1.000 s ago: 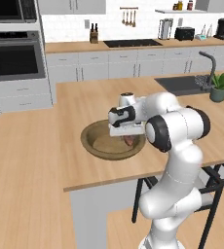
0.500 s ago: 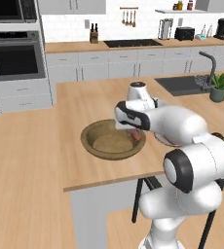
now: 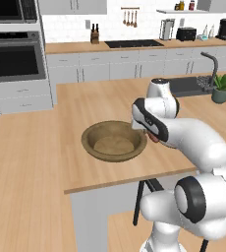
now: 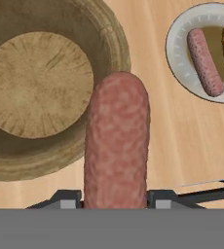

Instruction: Place one bun and one sausage from the bowl on each plate.

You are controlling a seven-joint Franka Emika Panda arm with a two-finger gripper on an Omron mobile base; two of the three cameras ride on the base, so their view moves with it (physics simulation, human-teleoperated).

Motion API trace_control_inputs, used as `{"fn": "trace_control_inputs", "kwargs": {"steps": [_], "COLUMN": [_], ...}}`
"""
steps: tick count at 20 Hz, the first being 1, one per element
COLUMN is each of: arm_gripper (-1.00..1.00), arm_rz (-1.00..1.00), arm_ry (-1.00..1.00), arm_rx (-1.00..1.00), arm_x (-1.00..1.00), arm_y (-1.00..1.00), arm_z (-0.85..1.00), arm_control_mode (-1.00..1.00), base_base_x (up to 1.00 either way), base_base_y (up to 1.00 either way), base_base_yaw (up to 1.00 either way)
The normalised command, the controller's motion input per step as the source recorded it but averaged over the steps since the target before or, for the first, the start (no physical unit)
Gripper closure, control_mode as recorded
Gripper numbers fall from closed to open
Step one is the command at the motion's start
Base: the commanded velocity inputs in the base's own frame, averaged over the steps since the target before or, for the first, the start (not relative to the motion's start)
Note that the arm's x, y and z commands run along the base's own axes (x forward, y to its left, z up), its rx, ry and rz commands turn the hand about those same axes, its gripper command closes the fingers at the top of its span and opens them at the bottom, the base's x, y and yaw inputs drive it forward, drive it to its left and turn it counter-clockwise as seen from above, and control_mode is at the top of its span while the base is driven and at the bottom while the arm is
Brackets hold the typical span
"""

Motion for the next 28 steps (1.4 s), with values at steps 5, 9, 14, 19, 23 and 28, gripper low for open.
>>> {"fn": "trace_control_inputs", "kwargs": {"steps": [5, 9, 14, 19, 23, 28], "arm_gripper": [1.00, 1.00, 1.00, 1.00, 1.00, 1.00], "arm_rz": [0.07, 0.10, 0.02, 0.00, 0.00, 0.00], "arm_ry": [0.00, 0.00, 0.00, 0.00, 0.00, 0.00], "arm_rx": [0.00, 0.00, 0.00, 0.00, 0.00, 0.00], "arm_x": [-0.56, -0.21, -0.09, 0.00, 0.00, 0.00], "arm_y": [-0.18, 0.00, -0.05, 0.00, 0.00, 0.00], "arm_z": [0.08, 0.19, 0.05, 0.00, 0.00, 0.00], "arm_control_mode": [-1.00, -1.00, 1.00, 1.00, 1.00, 1.00], "base_base_x": [0.00, 0.00, -0.20, -0.91, -0.14, 0.20], "base_base_y": [0.00, 0.00, -0.03, -0.50, -0.84, -0.91], "base_base_yaw": [0.00, 0.00, 0.01, -0.04, -0.11, -0.01]}}
